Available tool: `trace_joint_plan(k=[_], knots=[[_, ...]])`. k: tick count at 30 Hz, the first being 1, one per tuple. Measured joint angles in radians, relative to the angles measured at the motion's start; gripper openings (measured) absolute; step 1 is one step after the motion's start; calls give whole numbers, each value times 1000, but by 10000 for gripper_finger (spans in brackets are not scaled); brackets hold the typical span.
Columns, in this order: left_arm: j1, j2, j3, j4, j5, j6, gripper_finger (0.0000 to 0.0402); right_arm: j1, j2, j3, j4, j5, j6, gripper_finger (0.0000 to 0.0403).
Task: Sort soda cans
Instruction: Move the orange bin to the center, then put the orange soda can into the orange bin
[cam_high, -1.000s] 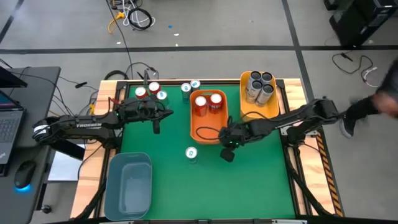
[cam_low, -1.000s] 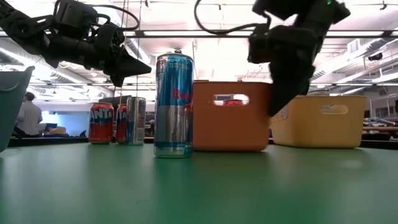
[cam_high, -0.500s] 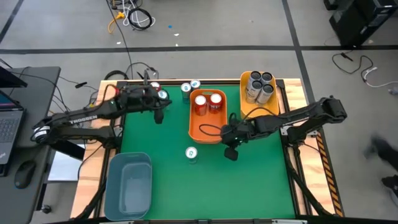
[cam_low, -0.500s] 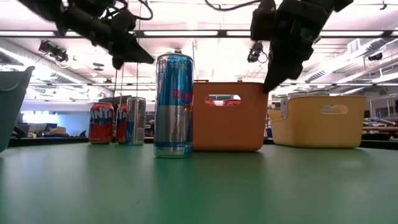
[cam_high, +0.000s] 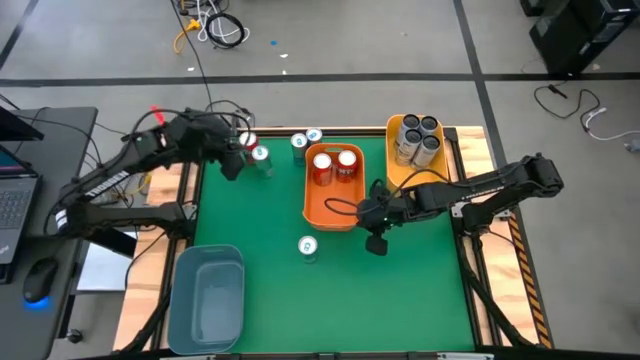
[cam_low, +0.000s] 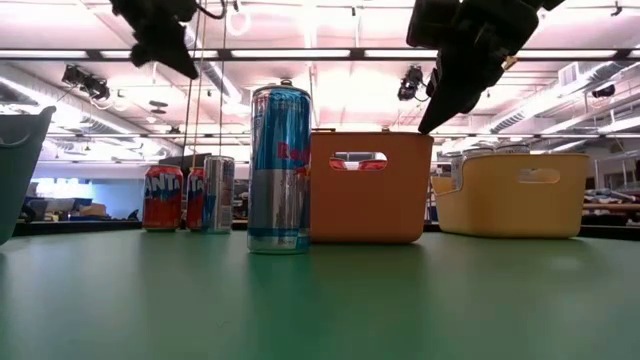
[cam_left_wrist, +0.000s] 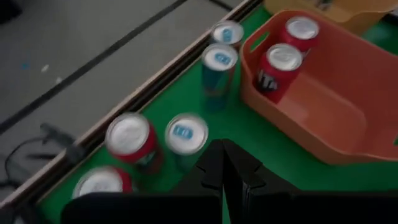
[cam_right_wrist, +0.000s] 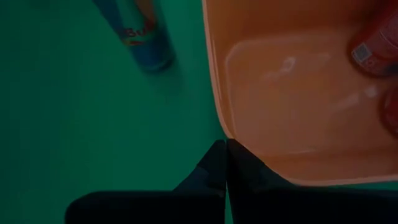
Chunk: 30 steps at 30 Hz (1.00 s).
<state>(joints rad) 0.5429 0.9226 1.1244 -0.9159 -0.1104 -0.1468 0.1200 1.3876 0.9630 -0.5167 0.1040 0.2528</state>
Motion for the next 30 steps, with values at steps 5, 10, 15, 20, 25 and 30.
trace_joint_plan(k=[5, 10, 15, 20, 25, 30], knots=[[30, 11, 57, -154, 0, -46, 2, 0, 1, 0, 0, 0, -17, 0], [66, 64, 83, -298, 0, -68, 2, 0, 1, 0, 0, 0, -17, 0], [82, 139, 87, -348, 1, -45, 4, 0, 1, 0, 6, 0, -17, 0], [81, 225, 87, -357, 1, 13, 42, 7, 1, 0, 7, 0, -9, 0], [81, 300, 87, -385, -72, 16, 120, 24, 1, 0, 7, 0, 14, 0], [81, 358, 87, -435, -199, 16, 207, 46, 1, 0, 7, 0, 16, 0]])
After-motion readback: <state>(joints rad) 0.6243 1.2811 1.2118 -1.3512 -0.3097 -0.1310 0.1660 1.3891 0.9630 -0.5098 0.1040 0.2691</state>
